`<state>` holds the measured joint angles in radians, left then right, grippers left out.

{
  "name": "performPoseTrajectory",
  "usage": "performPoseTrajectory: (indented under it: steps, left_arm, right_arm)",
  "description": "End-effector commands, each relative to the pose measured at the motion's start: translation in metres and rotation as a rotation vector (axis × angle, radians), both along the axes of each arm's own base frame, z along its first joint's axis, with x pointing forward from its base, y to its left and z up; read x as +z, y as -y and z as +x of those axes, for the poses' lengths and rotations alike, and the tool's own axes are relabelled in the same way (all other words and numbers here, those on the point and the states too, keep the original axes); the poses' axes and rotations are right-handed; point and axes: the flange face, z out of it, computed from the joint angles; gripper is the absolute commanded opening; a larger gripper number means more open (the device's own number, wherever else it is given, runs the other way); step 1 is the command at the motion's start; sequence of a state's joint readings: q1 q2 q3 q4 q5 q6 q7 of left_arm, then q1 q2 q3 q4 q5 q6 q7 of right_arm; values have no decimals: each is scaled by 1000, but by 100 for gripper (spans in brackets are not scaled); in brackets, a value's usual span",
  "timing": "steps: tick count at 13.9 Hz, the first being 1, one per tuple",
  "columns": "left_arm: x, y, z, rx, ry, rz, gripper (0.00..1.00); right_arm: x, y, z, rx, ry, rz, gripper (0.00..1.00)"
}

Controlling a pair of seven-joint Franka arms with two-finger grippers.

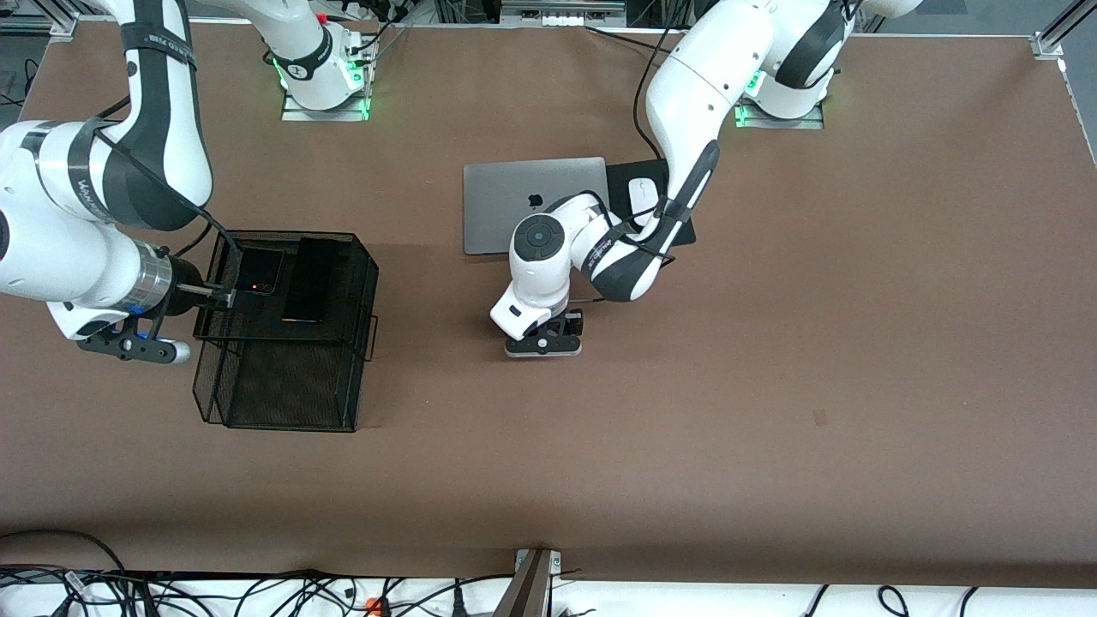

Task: Place phones with both arms
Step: 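Set the lavender phone mid-table with the left gripper while the right gripper withdraws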

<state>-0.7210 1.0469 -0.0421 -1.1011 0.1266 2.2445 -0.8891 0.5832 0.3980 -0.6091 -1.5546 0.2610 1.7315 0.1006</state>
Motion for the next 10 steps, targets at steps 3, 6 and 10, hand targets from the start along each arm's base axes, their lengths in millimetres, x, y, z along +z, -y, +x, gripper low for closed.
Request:
performPoseTrajectory:
  steps: [3, 6, 10]
  left_arm:
    - [13, 1, 6, 46, 23, 40, 100]
    - [44, -16, 15, 52, -15, 88, 100]
    - [96, -95, 57, 57, -101, 156, 100]
  right_arm:
    - [7, -8, 1, -6, -8, 13, 100]
    - [3, -27, -2, 14, -17, 23, 100]
    - [-5, -105, -8, 25, 5, 16, 100]
